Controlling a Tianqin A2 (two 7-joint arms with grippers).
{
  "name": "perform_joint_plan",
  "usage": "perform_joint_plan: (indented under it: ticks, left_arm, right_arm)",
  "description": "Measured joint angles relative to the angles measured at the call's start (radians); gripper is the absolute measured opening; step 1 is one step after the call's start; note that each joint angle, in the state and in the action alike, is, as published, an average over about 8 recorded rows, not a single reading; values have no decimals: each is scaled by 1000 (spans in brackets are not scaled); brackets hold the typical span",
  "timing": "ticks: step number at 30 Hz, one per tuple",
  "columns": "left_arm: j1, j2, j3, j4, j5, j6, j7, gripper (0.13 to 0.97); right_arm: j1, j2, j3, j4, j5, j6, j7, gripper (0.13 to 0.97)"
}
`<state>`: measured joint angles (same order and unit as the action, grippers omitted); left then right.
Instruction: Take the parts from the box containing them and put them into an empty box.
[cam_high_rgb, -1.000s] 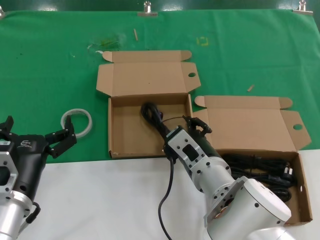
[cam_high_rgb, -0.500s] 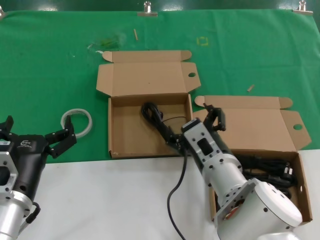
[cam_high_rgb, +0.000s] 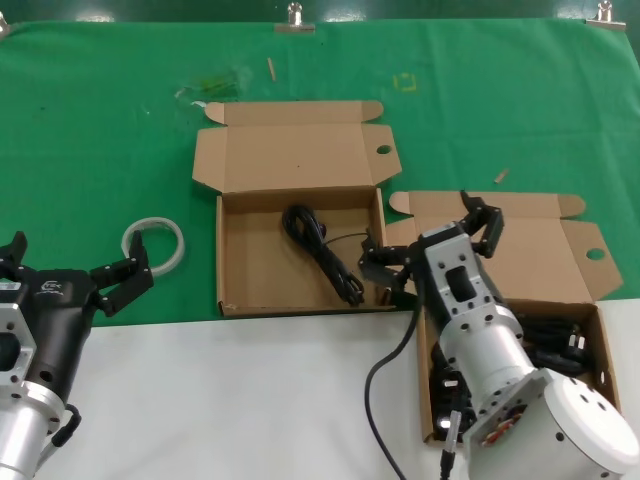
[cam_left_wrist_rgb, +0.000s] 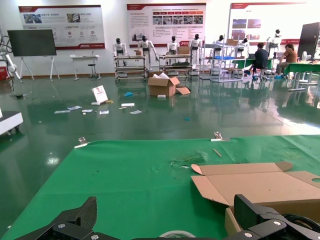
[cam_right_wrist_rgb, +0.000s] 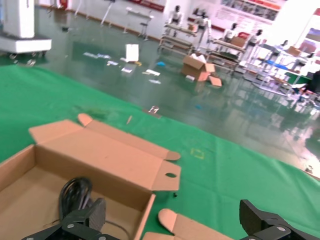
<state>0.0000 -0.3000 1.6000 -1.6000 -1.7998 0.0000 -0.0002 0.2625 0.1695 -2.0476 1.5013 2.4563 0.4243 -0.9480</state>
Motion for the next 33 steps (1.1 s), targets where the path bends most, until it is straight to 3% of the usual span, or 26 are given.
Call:
perform_joint_plan:
  ticks: [10,33]
  left_arm:
    - [0,0,0,0,0,0,0,965]
    - [0,0,0,0,0,0,0,965]
  right_arm:
    - [-51,0,86,19,-126,-82,183,950]
    - [-168,0,286,63,-419,-270,604,966]
